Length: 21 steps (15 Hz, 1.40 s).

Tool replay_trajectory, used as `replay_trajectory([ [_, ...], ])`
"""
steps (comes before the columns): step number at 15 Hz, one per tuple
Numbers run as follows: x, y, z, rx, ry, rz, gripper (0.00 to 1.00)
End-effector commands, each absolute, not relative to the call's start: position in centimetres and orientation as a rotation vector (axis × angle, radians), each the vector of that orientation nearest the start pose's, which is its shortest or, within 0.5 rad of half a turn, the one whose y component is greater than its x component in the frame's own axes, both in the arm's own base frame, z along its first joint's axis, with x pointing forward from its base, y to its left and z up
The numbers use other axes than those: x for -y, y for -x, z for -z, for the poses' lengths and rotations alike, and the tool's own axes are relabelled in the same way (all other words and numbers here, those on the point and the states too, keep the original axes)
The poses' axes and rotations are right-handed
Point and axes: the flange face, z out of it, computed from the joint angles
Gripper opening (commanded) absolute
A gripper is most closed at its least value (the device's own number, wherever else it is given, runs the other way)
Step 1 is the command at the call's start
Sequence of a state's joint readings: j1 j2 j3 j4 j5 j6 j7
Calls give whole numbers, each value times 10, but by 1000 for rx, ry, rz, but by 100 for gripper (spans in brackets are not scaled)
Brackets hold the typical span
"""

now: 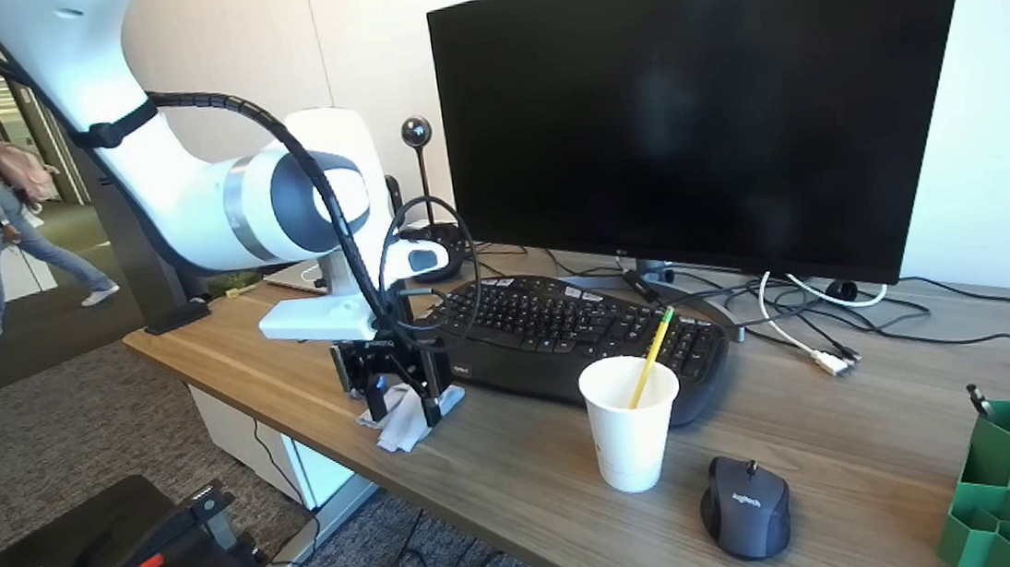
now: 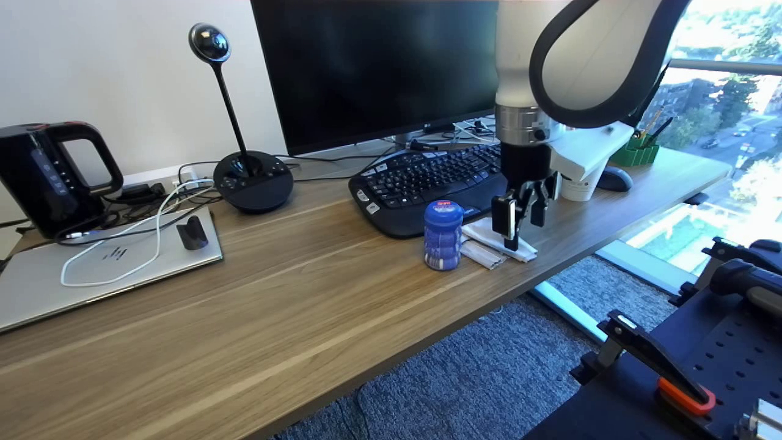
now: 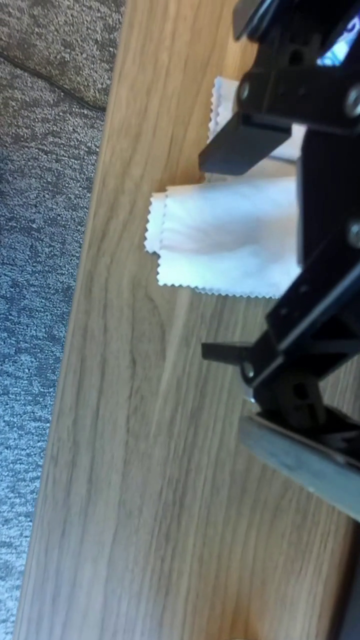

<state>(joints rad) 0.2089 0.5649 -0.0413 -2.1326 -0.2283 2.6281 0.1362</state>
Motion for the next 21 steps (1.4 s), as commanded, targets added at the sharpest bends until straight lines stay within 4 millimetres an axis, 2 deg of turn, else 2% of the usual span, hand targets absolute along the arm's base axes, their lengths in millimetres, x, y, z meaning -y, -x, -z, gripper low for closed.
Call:
replay_trajectory([
  [1,-106,-557,-135,390,3262,-85,100],
  [12,-123,-556,-133,419,3268,-90,100],
  [21,-110,-559,-116,395,3295,-137,100],
])
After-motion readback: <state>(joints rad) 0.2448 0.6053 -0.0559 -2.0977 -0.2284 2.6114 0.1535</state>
